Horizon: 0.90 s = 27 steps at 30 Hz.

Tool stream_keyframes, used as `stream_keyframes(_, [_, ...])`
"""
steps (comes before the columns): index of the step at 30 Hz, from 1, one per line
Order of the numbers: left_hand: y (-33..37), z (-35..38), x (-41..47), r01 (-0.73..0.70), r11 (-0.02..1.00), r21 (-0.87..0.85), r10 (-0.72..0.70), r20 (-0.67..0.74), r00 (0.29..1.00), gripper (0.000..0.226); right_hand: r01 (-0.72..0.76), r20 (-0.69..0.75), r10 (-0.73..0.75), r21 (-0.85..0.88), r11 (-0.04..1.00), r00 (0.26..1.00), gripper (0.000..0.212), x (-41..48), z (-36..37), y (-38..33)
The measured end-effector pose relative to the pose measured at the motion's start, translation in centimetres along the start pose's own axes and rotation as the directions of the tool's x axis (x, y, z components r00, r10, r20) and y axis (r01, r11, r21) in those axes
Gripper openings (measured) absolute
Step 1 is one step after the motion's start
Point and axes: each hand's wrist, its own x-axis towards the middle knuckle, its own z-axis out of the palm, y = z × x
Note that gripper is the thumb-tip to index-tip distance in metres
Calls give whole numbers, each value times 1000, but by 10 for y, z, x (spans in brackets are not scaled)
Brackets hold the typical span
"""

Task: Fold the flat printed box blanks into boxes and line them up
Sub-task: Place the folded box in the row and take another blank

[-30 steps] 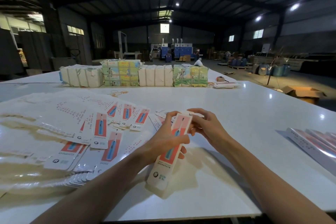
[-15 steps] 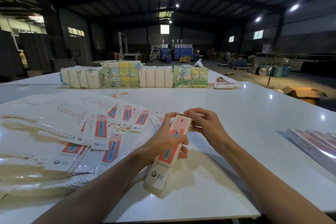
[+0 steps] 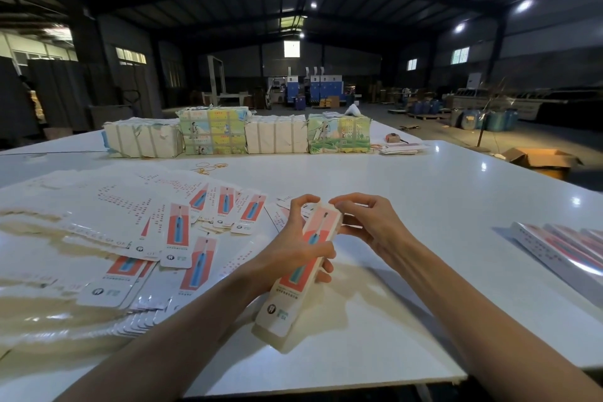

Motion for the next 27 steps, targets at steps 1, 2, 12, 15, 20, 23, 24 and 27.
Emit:
stream_keyframes(1, [0,1,0,-1,1000,5,1,-8,1000,98,-11,1,11,1,1000,1000,18,0,0,0])
stream_keyframes(2, [0,2,0,-2,1000,13,2,-19,1000,98,-19,1,19,1,1000,1000,19,0,1,0])
stream_keyframes(12, [-1,1,-1,-44,997,-61,37,-103,994,84,-17,127,7,79,997,992,23,-1,6,5])
stream_keyframes(15, [-2,1,2,-69,988,-135,48,-156,987,88,15,144,-31,111,994,989,27,-3,12,9])
stream_keyframes(20, [-5,1,3,-47,985,-168,24,-136,990,86,66,92,-69,40,997,993,23,-6,16,10])
stream_keyframes(23, [-6,2,4,-48,990,-133,27,-151,988,80,62,98,-66,44,997,993,22,-8,15,9])
stream_keyframes(24, [-6,3,4,-40,991,-128,21,-151,988,80,59,102,-63,48,997,993,22,-8,14,9])
stream_keyframes(27, [-7,3,5,-15,994,-107,-2,-160,987,79,57,108,-61,41,998,992,21,-6,13,10])
